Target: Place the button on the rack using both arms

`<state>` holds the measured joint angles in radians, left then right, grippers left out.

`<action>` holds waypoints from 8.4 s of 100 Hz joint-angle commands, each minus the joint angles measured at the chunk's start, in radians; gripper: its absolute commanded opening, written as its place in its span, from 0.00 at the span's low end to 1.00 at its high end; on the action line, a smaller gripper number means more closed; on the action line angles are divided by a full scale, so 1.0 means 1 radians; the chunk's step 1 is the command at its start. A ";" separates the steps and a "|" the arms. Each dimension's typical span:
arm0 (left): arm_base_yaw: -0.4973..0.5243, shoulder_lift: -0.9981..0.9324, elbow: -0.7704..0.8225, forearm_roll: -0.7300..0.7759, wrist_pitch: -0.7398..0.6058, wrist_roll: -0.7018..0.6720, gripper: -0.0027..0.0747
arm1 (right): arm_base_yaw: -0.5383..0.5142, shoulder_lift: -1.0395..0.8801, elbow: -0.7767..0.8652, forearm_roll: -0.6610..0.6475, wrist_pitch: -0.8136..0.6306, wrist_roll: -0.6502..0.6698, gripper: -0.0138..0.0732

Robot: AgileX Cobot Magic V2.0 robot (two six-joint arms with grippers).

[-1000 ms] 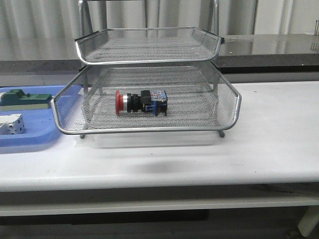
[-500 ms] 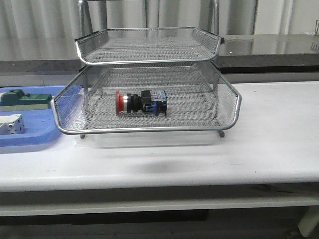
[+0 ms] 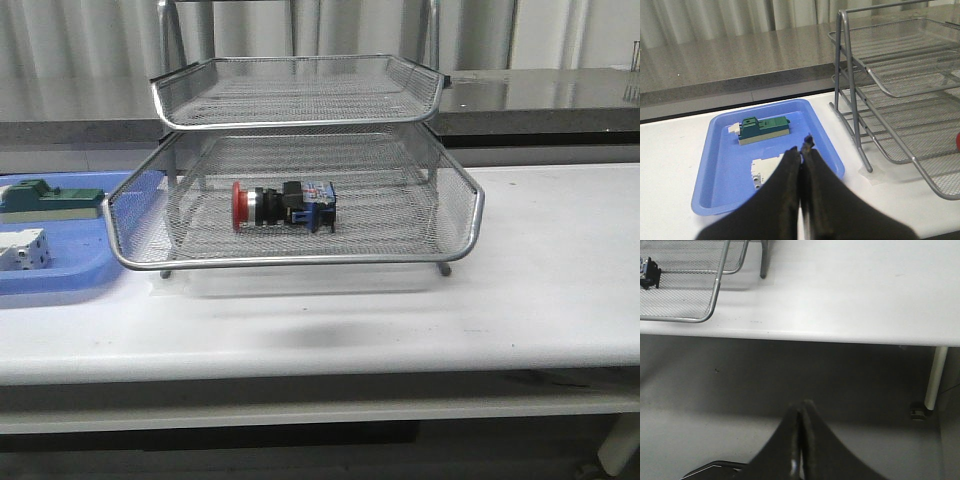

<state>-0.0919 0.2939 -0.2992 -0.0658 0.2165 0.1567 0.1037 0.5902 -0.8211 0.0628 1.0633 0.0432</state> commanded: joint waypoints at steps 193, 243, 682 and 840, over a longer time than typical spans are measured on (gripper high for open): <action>0.003 0.005 -0.026 -0.011 -0.087 -0.011 0.01 | 0.613 1.030 -0.098 0.542 -0.780 -0.146 0.08; 0.003 0.005 -0.026 -0.011 -0.087 -0.011 0.01 | 0.612 1.172 -0.269 0.487 -0.794 -0.175 0.08; 0.003 0.005 -0.026 -0.011 -0.085 -0.011 0.01 | 0.083 -0.084 0.243 0.080 -0.648 -0.136 0.09; 0.003 0.005 -0.026 -0.011 -0.085 -0.011 0.01 | 0.005 -0.621 0.830 -0.080 -1.055 0.030 0.09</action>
<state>-0.0903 0.2939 -0.2989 -0.0658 0.2165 0.1552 0.1140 -0.0121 0.0262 -0.0071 0.1045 0.0714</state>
